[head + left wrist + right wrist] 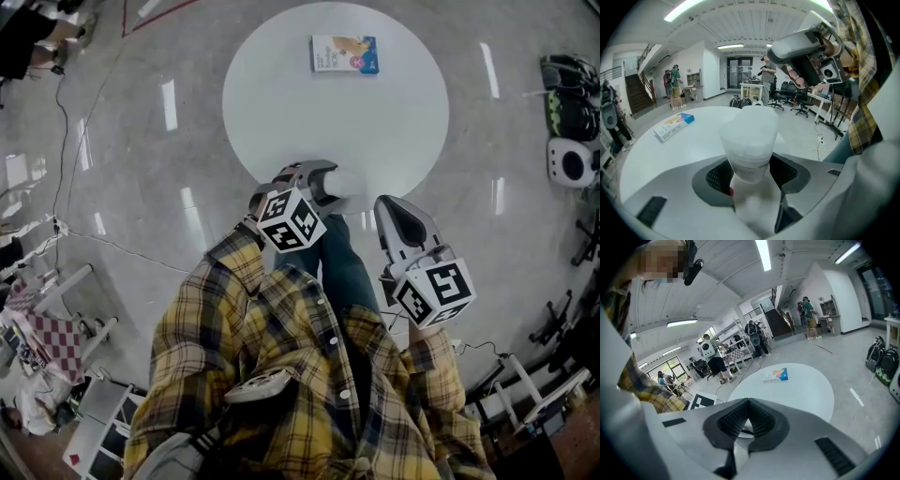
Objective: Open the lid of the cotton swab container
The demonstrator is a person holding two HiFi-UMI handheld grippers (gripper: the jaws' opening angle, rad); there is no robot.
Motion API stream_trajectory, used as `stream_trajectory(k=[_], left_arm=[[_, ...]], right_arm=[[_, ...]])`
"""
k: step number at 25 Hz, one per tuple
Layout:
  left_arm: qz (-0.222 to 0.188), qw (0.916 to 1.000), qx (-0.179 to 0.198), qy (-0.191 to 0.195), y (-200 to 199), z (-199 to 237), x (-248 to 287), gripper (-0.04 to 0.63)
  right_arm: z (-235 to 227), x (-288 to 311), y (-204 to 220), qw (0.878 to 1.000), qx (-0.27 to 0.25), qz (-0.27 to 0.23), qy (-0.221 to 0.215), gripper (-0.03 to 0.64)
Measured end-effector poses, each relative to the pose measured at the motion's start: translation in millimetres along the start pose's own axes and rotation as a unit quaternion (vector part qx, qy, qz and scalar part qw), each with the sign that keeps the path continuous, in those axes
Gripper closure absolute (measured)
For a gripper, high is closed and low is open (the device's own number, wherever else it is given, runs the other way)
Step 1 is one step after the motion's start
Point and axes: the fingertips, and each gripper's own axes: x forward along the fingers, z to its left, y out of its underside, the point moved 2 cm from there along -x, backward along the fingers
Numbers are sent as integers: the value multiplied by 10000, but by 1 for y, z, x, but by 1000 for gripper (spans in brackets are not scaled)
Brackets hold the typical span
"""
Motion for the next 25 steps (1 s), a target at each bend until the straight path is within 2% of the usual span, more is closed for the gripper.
stream_trajectory(k=[5,14,19,25], left_arm=[[-151,9998,-120,-55,-7,-2,-14,341],[-391,9975,-484,-328,-28,-7,-49,341],[-454,9964,-610,-379,-44,-24,-76,342],[-464,9973,-433,-358,-76,-33,-104,341]], right_arm=[[2,-2,-3,10000,-10,-57,4,601],[22,-12,-19,9987,-319,-283,-283,601],[35,-29,-27,9979,-410,-378,-330,601],[42,-43,-50,9953,-550,-651,-465,601]])
